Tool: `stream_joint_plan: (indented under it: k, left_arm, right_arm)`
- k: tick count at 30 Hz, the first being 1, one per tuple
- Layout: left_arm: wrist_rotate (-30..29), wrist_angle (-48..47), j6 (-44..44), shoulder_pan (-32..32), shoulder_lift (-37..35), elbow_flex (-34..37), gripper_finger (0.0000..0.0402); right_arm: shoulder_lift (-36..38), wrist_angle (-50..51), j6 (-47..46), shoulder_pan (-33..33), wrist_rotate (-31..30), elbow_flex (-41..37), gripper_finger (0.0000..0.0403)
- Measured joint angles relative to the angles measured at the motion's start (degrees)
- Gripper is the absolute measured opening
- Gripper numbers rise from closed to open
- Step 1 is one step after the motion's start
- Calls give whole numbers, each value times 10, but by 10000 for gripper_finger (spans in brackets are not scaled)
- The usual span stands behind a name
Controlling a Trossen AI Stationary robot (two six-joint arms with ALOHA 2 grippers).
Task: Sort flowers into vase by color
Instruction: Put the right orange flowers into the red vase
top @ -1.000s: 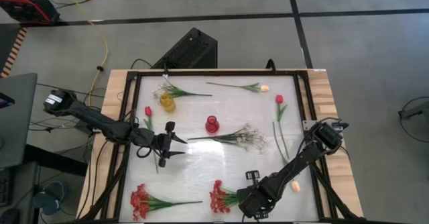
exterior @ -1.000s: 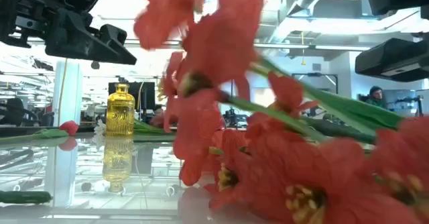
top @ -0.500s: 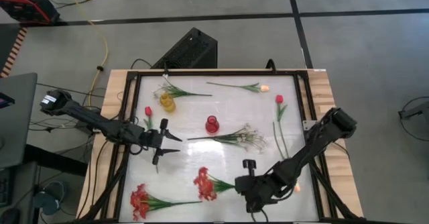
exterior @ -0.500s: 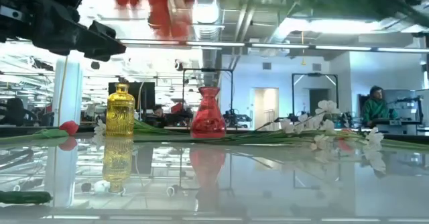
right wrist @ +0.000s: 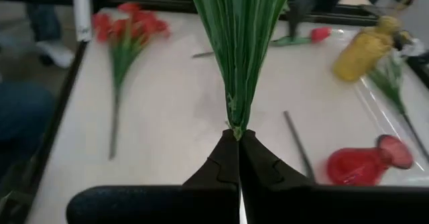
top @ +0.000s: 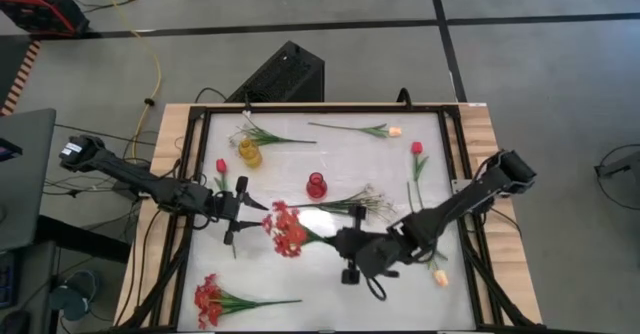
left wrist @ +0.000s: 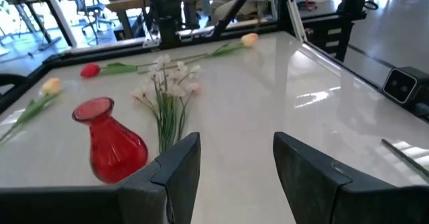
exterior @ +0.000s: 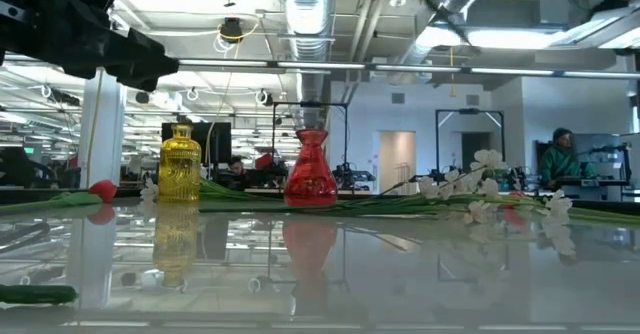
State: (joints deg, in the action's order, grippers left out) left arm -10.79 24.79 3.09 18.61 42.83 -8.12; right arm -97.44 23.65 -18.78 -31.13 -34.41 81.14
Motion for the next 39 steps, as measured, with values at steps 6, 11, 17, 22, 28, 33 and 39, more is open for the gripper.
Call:
stream_joint_plan:
  k: [6,11,17,22,28,33,39]
  left_arm:
    - [0,-13,-12,0,0,0,178]
    - [-1,-15,-23,0,0,0,178]
    - [-1,-15,-29,0,0,0,178]
    - [-1,-14,-29,0,0,0,178]
    - [-1,-14,-29,0,0,0,178]
    - [-2,-14,-29,0,0,0,178]
    - [-23,-13,-28,0,0,0,178]
  right_arm:
    - [4,-136,86,36,15,-45,21]
    - [47,-339,153,69,50,-152,20]
    - [74,-553,166,122,111,-275,20]
    - [72,-667,205,157,143,-320,20]
    - [72,-800,250,187,152,-375,20]
    - [71,-912,253,224,152,-425,20]
    - [71,-938,232,269,183,-433,20]
